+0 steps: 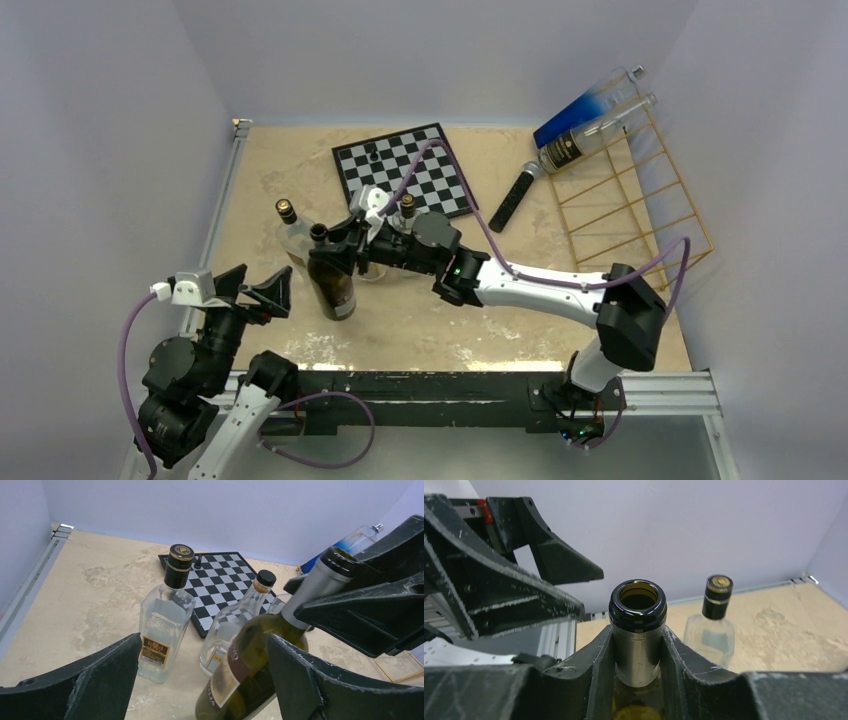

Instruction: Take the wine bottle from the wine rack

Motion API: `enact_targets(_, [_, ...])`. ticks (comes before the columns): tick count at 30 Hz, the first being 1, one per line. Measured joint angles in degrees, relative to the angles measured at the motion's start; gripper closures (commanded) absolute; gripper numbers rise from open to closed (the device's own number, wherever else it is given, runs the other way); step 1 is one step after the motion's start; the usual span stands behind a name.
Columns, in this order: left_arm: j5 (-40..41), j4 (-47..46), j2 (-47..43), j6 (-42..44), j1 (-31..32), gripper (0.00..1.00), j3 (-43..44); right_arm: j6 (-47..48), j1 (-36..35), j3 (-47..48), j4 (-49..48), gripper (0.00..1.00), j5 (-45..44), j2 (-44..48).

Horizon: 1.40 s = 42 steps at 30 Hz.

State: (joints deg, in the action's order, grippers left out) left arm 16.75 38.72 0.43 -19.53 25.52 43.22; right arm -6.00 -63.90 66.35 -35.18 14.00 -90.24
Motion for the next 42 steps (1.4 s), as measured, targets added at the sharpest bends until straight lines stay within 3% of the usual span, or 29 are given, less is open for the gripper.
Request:
enact_targets(8, [1.62, -0.02, -0.02, 0.02, 0.0, 0.03, 0.0, 1.05, -2.03, 10.45, -2.03, 1.0, -1.99, -11.69])
enact_targets(14, [3.06, -0.02, -0.02, 0.0, 0.0, 0.03, -0.02, 2.08, -2.89, 11.54, -2.36, 0.99, -3.87, -16.87])
enact_targets(17, [3.26, 0.0, -0.02, -0.02, 0.0, 0.03, -0.02, 2.47, -3.08, 11.65, -2.38, 0.9, -4.09, -19.06])
enact_targets(21, [3.21, 0.0, -0.02, -0.02, 0.0, 0.03, -0.02, 2.56, -3.41, 12.11, -4.68, 0.68, -4.74, -20.31])
enact_targets(25, [3.17, -0.02, -0.02, -0.02, 0.0, 0.03, -0.02, 2.6, -3.74, 12.09, -5.27, 0.58, -5.99, -20.39])
enact_targets(28, [3.17, -0.02, -0.02, -0.02, 0.0, 0.02, -0.02, 2.6, -4.0, 12.04, -7.15, 0.44, -6.82, -20.26])
enact_targets(36, [0.57, -0.11, -0.02, 0.02, 0.0, 0.02, -0.66, 2.6, -4.35, 10.47, -10.27, 0.42, -8.44, -15.74])
enact_targets(42, [-4.2, -1.07, -0.02, 0.24, 0.0, 0.01, -0.98, 2.6, -4.35, 8.41, -5.18, 0.41, -13.29, -6.71])
